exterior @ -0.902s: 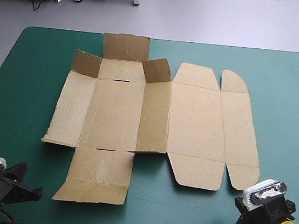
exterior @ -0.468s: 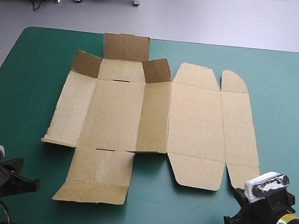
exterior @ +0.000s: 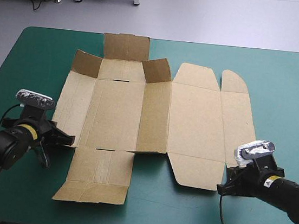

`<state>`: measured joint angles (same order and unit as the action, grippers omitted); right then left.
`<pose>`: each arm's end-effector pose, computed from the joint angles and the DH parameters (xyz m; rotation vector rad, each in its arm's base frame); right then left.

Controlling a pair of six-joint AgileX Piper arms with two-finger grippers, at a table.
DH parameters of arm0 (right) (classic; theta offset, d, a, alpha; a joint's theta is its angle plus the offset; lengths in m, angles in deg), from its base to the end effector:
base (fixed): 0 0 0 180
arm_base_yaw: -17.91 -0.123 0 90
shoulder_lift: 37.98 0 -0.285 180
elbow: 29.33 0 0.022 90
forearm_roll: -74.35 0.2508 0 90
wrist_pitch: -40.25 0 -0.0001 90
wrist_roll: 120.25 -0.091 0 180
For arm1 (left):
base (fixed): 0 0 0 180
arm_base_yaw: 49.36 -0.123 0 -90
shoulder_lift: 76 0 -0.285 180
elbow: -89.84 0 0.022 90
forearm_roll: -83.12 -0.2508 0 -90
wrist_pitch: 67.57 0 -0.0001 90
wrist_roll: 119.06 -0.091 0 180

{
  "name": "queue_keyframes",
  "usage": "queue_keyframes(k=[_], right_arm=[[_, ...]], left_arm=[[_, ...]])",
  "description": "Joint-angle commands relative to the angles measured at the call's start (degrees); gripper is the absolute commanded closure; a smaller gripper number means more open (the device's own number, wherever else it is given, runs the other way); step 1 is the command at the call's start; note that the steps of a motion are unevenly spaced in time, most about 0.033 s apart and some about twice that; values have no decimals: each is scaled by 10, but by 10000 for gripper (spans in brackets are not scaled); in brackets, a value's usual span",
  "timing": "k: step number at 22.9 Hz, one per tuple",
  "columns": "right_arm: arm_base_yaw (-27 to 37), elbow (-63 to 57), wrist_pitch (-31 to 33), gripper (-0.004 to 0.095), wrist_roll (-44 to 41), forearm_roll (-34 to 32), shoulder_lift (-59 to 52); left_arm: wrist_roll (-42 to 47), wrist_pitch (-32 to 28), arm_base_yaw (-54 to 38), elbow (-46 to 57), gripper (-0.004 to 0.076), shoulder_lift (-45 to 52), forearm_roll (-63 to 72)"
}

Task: Fold the box

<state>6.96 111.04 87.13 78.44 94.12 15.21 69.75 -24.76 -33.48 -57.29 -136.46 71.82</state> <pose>0.1330 0.0486 0.2953 -0.4452 2.3612 0.3493 0.1709 -0.0360 0.3139 0.2522 2.3438 0.0192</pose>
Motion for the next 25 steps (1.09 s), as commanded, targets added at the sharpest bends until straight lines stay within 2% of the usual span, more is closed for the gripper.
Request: queue_keyframes(k=[1,5,10,13,15,18,19,21,23,25], right_arm=[[-1,27,-51,925,27,40,18],[-1,29,-50,925,38,46,22],[-1,29,-46,925,38,46,22],[-1,29,-45,925,38,46,22],[-1,29,-45,925,38,46,22],[-1,29,-45,925,43,68,22],[-1,29,-45,925,44,69,22],[-1,29,-39,924,66,83,22],[-1,29,-39,924,84,103,22],[-1,29,-39,924,92,117,22]], left_arm=[[-44,-42,2,-56,708,-41,35],[-149,-5,2,-107,708,-72,122],[-221,71,-44,-169,708,-96,184],[-311,109,-143,-189,708,-111,235],[-391,159,-239,-192,708,-144,302],[-488,180,-390,-192,708,-217,475],[-509,186,-409,-192,708,-230,502],[-590,242,-459,-193,708,-284,589],[-596,271,-467,-195,697,-331,604],[-583,293,-467,-206,601,-377,602]])
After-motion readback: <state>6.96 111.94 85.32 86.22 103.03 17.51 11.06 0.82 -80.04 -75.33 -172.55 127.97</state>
